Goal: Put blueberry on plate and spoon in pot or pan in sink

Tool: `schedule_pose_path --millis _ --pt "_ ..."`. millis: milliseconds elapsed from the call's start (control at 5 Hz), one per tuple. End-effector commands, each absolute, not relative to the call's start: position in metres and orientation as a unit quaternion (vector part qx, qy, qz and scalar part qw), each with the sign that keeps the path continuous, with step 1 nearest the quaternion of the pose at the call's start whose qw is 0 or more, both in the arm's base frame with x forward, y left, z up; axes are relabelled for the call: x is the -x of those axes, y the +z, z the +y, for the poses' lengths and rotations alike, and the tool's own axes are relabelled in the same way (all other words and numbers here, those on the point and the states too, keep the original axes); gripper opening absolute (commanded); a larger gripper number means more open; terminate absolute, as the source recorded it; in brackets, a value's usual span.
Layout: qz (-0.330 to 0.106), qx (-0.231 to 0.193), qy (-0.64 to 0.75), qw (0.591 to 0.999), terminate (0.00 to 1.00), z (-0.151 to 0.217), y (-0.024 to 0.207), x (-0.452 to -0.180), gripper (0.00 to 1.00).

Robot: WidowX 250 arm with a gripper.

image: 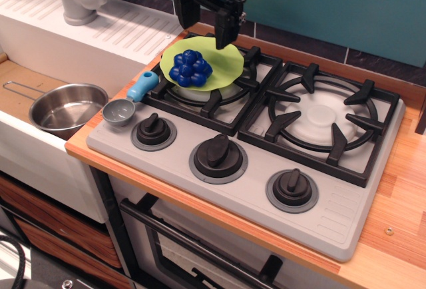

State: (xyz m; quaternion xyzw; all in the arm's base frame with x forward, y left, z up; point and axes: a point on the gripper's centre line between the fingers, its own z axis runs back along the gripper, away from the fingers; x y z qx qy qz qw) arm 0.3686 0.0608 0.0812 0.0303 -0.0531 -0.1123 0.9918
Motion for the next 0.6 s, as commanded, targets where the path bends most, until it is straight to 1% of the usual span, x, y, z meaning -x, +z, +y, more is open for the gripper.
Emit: schedule_pose_path --millis 0,200,400 --pt "-0.086 -0.042 -0.109 0.989 0.00 0.055 0.124 -0.367 1.00" --pt "-0.075 -0.044 -0.108 0.990 0.00 0.052 0.136 -0.362 1.00" --pt "-0.073 -0.056 -0.126 0.988 0.00 0.048 0.146 -0.355 1.00"
